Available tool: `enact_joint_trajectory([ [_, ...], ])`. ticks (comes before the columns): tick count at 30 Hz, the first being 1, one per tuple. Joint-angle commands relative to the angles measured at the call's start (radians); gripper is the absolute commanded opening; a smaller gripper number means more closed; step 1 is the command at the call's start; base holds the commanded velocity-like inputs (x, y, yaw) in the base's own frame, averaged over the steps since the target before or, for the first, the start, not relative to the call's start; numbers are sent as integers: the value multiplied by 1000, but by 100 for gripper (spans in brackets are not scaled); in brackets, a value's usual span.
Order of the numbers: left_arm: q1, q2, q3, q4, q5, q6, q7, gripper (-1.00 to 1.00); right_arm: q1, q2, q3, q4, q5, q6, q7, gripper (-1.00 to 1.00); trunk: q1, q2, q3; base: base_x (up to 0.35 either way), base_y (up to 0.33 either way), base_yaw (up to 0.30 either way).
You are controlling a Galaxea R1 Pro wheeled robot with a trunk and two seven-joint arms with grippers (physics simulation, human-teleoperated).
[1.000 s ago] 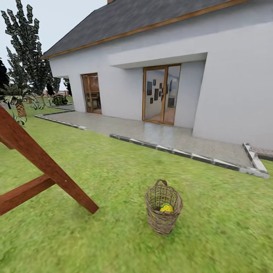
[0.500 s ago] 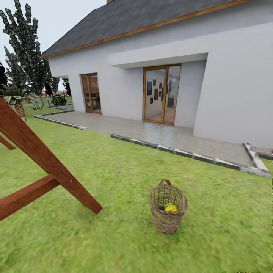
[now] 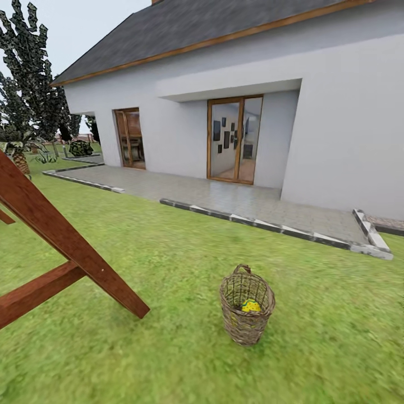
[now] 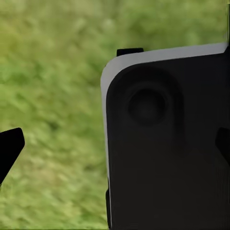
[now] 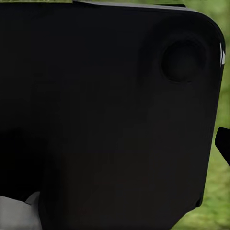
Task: Take the three Easter eggs out of the wicker basket on the lawn in the garden, then place them on the lawn next to a single tree (choose any tree) so that all three eggs are next to the same tree and none are left in the basket.
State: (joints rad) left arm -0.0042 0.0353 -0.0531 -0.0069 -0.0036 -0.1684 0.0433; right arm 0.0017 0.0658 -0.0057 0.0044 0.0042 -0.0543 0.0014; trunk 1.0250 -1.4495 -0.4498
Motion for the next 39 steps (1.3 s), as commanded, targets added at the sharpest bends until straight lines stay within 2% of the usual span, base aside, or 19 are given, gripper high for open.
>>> enact_joint_trajectory([
  [1,0,0,-5,1,0,-22,4,100,0,0,-1,0,0,-4,0,100,0,0,-1,0,1,-2],
  [8,0,0,-9,1,-6,-52,2,100,0,-5,-3,-6,3,-4,-1,100,0,0,-1,0,0,0],
  [14,-1,-1,-13,1,-10,-53,-1,100,0,-27,-2,-11,7,-3,-3,100,0,0,-1,0,0,0],
  [24,-1,0,-20,-1,-12,-57,-7,100,0,-30,-5,-16,5,-5,-4,100,0,0,-1,0,0,0],
  [30,-1,1,-22,-1,-12,-60,-8,100,0,-28,-4,-90,5,-56,-5,100,0,0,-1,0,0,0],
  [39,-1,1,-22,-1,-14,-90,-8,100,-10,-31,-7,-203,1,-73,-9,100,0,0,-1,0,0,0],
])
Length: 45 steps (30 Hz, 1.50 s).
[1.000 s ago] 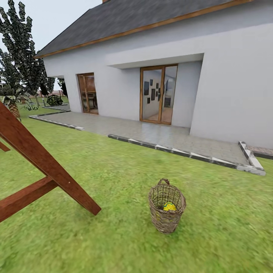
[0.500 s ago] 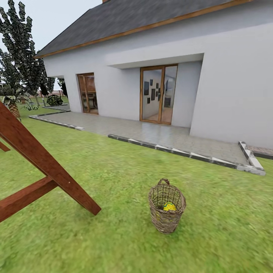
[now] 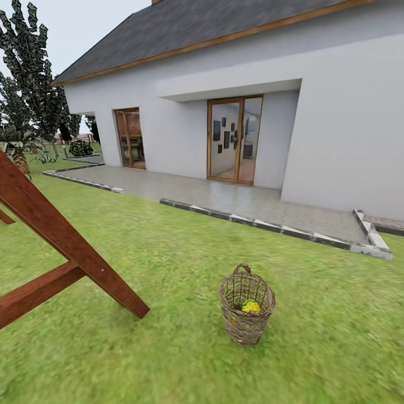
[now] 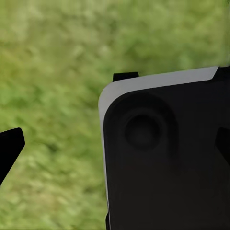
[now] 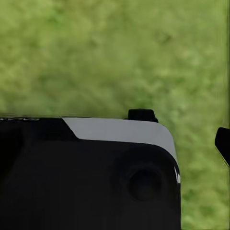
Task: Take the three Easter eggs out of the wicker basket on the lawn in the garden, then place them on the lawn next to a single tree (choose any tree) so that all three eggs are next to the same tree and none are left in the basket.
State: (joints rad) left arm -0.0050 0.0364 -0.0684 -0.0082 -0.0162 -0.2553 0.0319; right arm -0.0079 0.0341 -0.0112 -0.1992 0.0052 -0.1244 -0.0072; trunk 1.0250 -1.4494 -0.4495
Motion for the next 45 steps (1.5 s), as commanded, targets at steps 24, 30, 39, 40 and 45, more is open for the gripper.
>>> enact_joint_trajectory([
  [24,-3,-1,-9,-15,1,-7,3,100,60,12,12,-969,-2,584,8,100,0,-1,-1,0,0,0],
  [30,-5,-3,-11,-30,0,-7,3,100,54,19,11,-1055,-3,821,9,100,0,-1,-1,0,0,0],
  [39,-22,-3,-11,-47,-1,-3,3,100,-53,20,-17,-1082,-92,1043,0,100,0,-1,-1,0,0,0],
  [40,-22,-3,-11,-47,-1,-3,3,100,-61,21,-21,-1080,-94,1055,0,100,0,-1,-1,0,0,0],
  [45,-23,-4,-12,-48,-1,-3,4,100,-93,23,-34,-1077,-103,1095,1,100,0,-1,-1,70,3,0],
])
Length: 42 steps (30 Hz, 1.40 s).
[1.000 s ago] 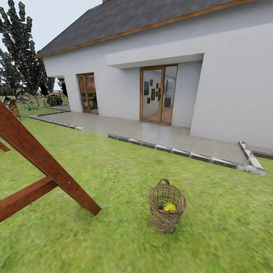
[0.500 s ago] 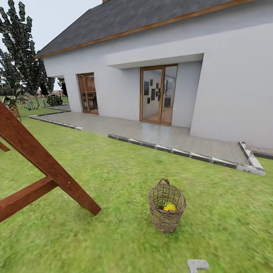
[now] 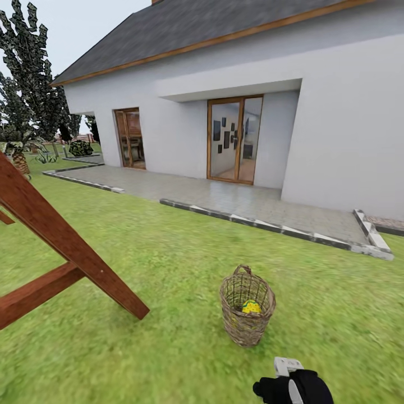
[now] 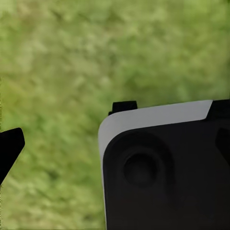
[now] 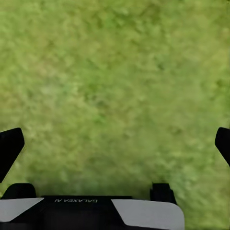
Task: Take the three Easter eggs out of the wicker basket on the lawn in the garden, then place them on the lawn next to a single tree (choose any tree) so that all three eggs are next to the same tree and none are left in the basket.
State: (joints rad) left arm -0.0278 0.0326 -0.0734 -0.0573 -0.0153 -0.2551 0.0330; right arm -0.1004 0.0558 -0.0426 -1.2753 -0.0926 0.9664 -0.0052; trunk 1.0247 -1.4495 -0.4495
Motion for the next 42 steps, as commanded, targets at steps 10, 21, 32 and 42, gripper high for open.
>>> enact_joint_trajectory([
  [10,-1,-1,-8,1,-2,-6,8,100,-41,0,-21,-6,-62,10,1,100,0,-1,-1,100,14,0],
  [21,-1,2,-8,1,-2,-6,8,100,-44,1,-66,6,-131,9,6,100,0,-1,-1,43,110,-59],
  [32,-1,3,-9,1,-3,-6,8,100,-44,1,-66,22,-134,-37,7,100,0,-1,-1,38,268,-276],
  [42,-1,3,-9,1,-3,-6,8,100,-44,-1,-71,24,-136,-38,7,100,0,-1,-1,1,37,-289],
])
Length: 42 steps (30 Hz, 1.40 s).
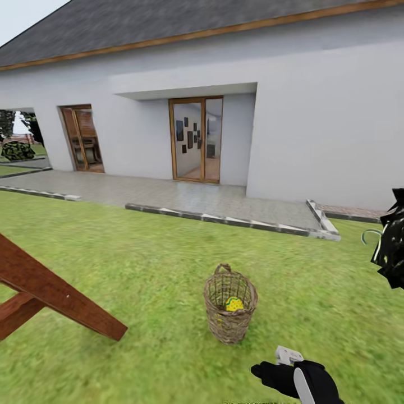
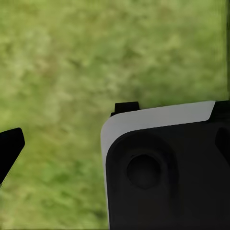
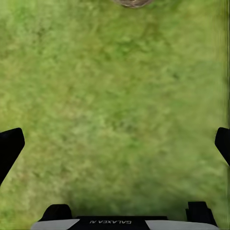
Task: Take the three Easter eggs out of the wicker basket on the lawn in the garden, then place them on the lawn next to a single tree (choose any tree) so that all three eggs are next to the same tree and none are left in the basket.
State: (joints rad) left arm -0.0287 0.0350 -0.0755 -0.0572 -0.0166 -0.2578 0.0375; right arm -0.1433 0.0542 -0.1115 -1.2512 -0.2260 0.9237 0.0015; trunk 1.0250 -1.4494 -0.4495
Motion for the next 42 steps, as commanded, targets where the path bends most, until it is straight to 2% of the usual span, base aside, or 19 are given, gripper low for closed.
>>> enact_joint_trajectory([
  [1,0,0,-7,0,-2,-3,4,100,-1,1,-3,-1,-2,4,0,100,0,-1,-1,0,3,-289],
  [8,0,0,-10,0,-2,-4,6,100,-1,1,-3,-1,-3,4,0,100,0,-1,-1,103,80,-289],
  [28,0,2,-16,0,-2,-5,7,100,-1,0,-8,6,-3,4,2,100,0,-1,-8,254,164,-286],
  [42,0,2,-19,0,-2,-5,7,100,-1,-1,-7,47,-4,3,3,100,0,-1,-14,34,27,-279],
])
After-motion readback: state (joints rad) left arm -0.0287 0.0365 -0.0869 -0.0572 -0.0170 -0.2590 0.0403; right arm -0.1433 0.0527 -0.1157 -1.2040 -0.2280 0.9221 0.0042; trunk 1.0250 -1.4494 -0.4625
